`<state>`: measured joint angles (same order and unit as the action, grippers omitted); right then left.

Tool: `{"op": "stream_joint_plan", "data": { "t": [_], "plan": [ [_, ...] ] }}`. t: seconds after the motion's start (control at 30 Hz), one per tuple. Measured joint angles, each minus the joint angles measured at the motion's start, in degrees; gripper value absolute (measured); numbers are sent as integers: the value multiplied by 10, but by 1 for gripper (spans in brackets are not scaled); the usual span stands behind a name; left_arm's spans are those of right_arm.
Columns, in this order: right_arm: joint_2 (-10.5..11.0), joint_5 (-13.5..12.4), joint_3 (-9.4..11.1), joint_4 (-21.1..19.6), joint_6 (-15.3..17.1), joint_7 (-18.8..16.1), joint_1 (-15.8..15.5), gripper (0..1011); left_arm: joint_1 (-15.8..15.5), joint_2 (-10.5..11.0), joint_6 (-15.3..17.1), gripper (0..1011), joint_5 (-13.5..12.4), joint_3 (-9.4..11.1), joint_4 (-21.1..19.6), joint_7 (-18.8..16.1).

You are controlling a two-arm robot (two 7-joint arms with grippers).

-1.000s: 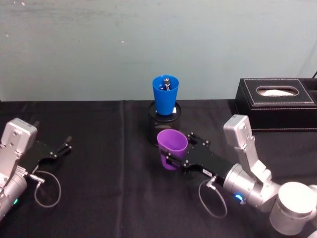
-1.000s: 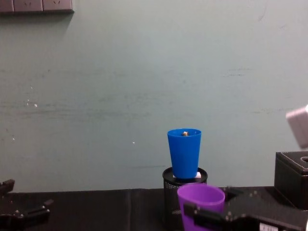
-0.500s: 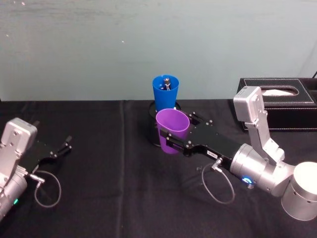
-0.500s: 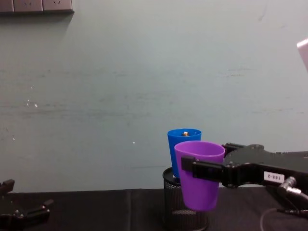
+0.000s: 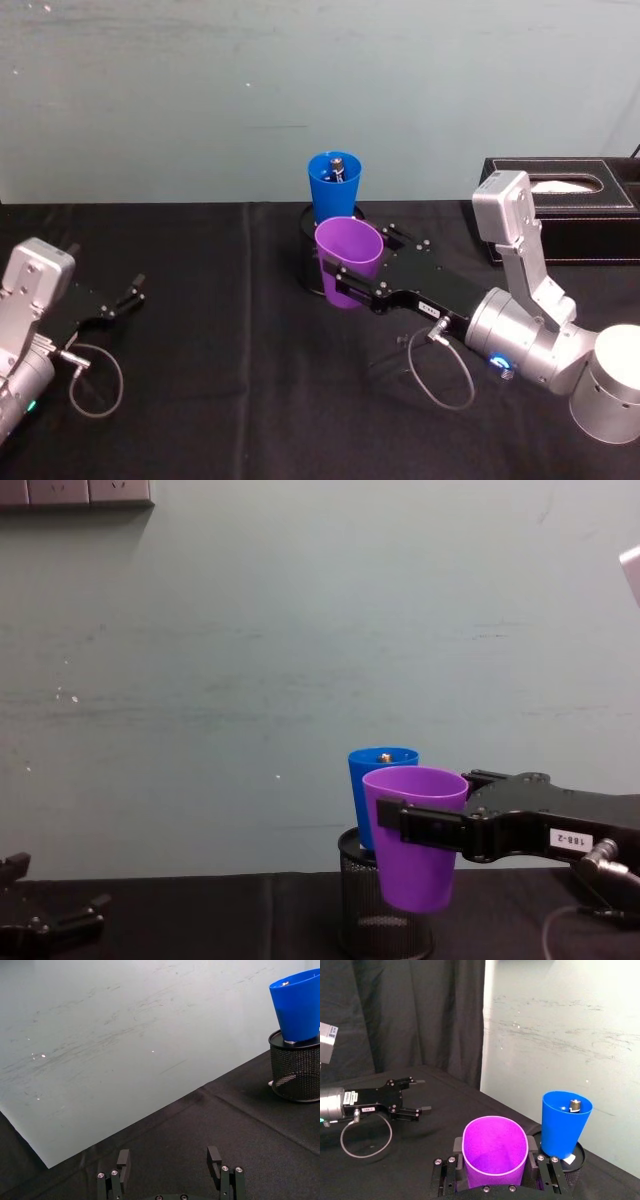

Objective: Pick up one cup with a gripper and tap it against the other cup.

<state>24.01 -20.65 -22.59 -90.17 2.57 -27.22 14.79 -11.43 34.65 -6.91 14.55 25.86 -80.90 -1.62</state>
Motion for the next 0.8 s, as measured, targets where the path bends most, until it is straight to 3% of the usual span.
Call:
{"op": "stream_joint_plan", "data": {
  "t": [0.8],
  "plan": [
    [-2,1,0,4,-3,-2,1,718,0,0,0,1000,0,0,0,0]
  ]
}}
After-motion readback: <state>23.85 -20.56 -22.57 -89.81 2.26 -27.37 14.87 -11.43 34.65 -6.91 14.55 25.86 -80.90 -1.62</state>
